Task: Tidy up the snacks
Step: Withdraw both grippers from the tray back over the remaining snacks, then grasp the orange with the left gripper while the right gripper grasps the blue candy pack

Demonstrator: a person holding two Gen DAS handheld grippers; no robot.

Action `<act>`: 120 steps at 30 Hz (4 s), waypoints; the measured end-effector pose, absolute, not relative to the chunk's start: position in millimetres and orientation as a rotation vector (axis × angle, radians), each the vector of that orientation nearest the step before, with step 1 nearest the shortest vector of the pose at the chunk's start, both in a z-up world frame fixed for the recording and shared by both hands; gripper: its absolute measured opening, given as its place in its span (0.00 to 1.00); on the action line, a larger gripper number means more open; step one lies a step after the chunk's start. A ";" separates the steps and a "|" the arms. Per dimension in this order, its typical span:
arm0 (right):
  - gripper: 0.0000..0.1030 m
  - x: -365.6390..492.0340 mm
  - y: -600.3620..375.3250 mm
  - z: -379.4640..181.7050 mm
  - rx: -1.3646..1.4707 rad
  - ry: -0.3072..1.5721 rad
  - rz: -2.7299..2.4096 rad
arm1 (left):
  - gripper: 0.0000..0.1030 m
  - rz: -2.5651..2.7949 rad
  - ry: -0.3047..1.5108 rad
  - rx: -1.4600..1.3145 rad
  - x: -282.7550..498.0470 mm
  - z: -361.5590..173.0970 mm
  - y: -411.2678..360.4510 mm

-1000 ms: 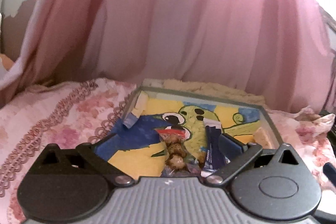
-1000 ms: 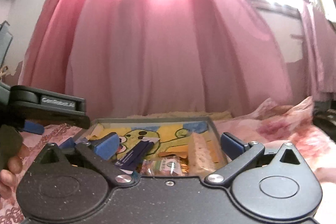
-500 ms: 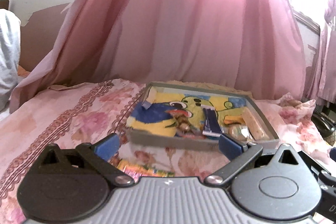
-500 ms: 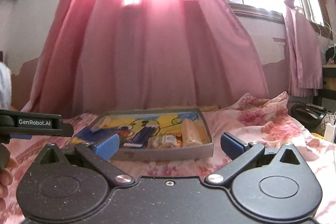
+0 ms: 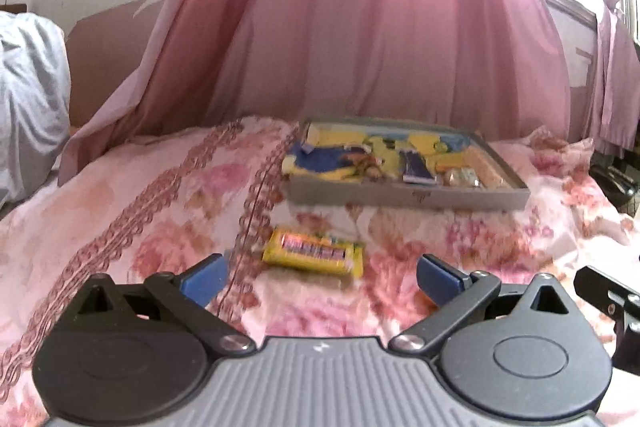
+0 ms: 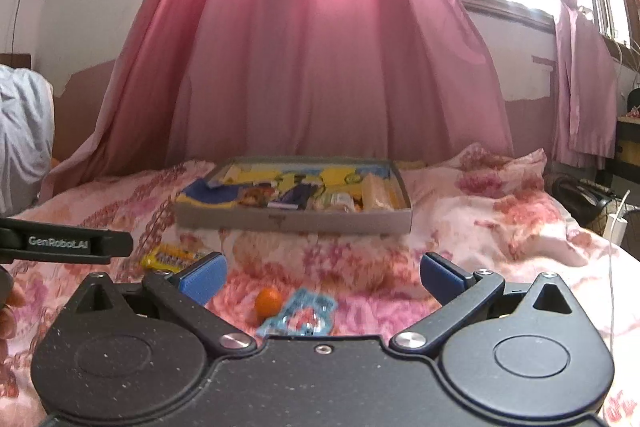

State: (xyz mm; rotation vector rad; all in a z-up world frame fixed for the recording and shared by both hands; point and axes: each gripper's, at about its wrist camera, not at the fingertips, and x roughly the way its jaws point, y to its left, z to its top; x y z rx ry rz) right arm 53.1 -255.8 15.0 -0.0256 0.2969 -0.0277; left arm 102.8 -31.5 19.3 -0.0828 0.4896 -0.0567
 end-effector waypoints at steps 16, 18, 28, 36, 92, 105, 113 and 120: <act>0.99 48.4 -240.6 -5.8 -0.068 0.416 0.003 | 0.99 -0.041 0.615 -0.122 83.7 -8.6 -8.2; 0.99 51.5 -241.3 -7.8 -0.063 0.431 0.001 | 0.99 -0.039 0.616 -0.113 84.7 -9.8 -9.4; 0.99 67.1 -246.6 -13.6 -0.032 0.491 -0.002 | 0.99 -0.026 0.634 -0.053 94.1 -17.0 -18.0; 0.99 77.8 -249.0 -20.0 -0.016 0.539 -0.006 | 0.99 -0.018 0.647 -0.060 100.4 -21.7 -17.6; 0.91 198.8 -263.2 -81.4 -0.194 0.725 0.166 | 0.34 -0.344 0.904 -0.165 254.6 -63.0 -123.0; 0.94 221.7 -260.8 -94.2 -0.177 0.680 0.230 | 0.35 -0.319 0.901 -0.195 264.4 -63.1 -111.2; 0.88 226.1 -261.8 -94.2 -0.155 0.682 0.249 | 0.33 -0.308 0.901 -0.162 265.7 -62.6 -113.5; 0.86 223.3 -260.5 -94.0 -0.161 0.682 0.253 | 0.32 -0.286 0.893 -0.173 250.3 -56.8 -102.2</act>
